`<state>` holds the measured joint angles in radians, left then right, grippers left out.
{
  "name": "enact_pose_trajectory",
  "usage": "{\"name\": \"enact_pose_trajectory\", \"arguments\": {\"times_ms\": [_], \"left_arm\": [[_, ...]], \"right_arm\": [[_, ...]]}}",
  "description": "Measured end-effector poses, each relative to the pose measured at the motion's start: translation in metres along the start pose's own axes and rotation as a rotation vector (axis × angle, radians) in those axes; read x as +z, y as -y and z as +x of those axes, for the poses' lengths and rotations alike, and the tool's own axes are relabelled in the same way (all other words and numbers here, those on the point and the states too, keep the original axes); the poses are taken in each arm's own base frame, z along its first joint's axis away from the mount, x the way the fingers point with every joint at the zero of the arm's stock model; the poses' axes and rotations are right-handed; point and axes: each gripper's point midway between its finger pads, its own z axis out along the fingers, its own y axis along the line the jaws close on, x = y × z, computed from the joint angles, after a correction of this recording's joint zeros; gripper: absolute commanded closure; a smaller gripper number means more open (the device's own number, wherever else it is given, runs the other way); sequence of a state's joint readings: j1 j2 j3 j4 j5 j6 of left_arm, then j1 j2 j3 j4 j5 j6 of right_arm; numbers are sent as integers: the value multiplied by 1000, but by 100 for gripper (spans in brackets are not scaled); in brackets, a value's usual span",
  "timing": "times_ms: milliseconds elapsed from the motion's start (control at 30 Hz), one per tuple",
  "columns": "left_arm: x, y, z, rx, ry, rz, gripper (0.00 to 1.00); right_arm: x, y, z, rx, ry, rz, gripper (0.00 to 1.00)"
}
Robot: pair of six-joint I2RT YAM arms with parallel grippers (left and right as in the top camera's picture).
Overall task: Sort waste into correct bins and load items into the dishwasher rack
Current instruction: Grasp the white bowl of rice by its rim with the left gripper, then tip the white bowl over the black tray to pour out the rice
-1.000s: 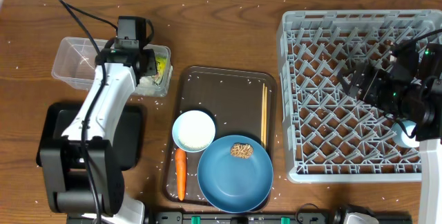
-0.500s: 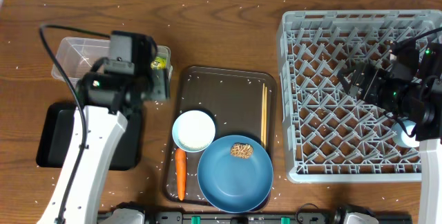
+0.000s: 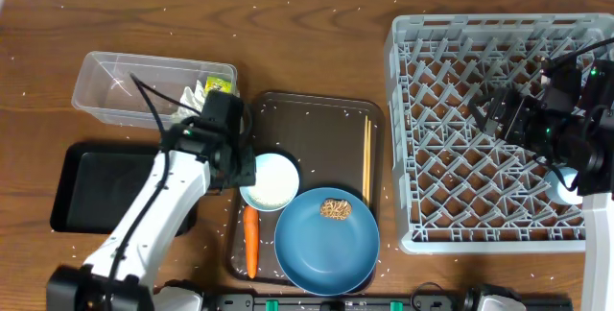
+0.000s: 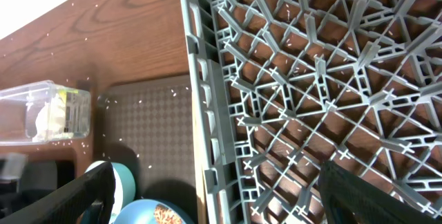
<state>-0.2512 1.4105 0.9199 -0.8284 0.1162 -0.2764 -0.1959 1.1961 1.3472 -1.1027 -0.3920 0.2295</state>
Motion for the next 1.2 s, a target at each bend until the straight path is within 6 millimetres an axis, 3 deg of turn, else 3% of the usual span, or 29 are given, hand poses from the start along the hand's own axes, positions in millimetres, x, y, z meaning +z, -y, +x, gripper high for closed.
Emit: {"name": "enact_pose_trajectory", "arguments": {"times_ms": [100, 200, 367, 567, 700, 833, 967, 1100, 1200], "left_arm": [[21, 3, 8, -15, -32, 31, 60], [39, 3, 17, -32, -83, 36, 78], [56, 3, 18, -34, -115, 34, 94], [57, 6, 12, -28, -95, 50, 94], [54, 3, 21, -31, -131, 37, 94], [26, -2, 28, -34, -162, -3, 94], [-32, -13, 11, -41, -69, -89, 94], [-92, -42, 0, -105, 55, -222, 94], [-120, -75, 7, -196, 94, -345, 94]], "right_arm": [[0, 0, 0, 0, -1, 0, 13], [0, 0, 0, 0, 0, 0, 13], [0, 0, 1, 1, -2, 0, 13], [0, 0, 1, 1, -3, 1, 13], [0, 0, 1, 1, -4, 1, 13], [0, 0, 1, 1, -4, 1, 13], [0, 0, 1, -2, -4, 1, 13], [0, 0, 1, -2, -4, 1, 13], [0, 0, 1, -2, -4, 1, 13]]}}
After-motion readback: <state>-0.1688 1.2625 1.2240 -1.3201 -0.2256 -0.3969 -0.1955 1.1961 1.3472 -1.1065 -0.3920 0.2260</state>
